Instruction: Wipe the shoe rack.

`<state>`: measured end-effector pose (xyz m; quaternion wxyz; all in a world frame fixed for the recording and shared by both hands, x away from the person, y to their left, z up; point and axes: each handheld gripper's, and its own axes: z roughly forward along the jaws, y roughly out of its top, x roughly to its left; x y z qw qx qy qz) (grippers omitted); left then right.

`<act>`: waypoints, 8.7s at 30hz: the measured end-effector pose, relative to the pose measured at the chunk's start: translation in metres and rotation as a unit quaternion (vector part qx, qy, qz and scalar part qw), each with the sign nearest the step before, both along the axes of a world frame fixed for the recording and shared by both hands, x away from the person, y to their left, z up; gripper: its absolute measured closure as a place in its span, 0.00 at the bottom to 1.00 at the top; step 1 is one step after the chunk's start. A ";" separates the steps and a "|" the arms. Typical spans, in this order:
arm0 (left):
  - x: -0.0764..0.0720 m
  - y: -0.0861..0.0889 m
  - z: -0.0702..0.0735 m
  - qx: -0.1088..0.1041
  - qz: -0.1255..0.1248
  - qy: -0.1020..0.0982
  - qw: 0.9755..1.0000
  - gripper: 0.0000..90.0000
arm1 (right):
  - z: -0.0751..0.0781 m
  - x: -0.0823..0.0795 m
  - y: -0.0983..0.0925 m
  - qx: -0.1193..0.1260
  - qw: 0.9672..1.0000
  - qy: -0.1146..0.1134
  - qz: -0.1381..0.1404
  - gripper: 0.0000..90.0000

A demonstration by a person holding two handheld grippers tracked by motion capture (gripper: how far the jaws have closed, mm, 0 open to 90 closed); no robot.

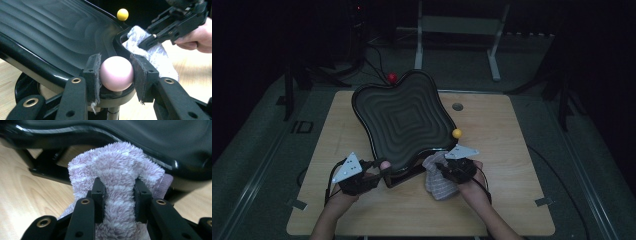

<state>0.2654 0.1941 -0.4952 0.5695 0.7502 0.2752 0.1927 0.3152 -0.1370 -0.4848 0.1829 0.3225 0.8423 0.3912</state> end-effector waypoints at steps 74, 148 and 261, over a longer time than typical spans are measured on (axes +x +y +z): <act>0.003 -0.001 0.002 0.004 -0.007 0.005 1.000 0.67 | 0.000 0.013 0.037 -0.001 0.999 0.005 0.033 0.76; 0.001 0.001 0.001 0.000 -0.003 0.005 1.000 0.67 | 0.025 -0.004 -0.009 0.016 0.999 -0.019 0.025 0.77; 0.002 0.001 0.002 0.006 -0.021 0.005 1.000 0.67 | 0.004 -0.006 0.051 0.020 0.994 0.024 0.105 0.76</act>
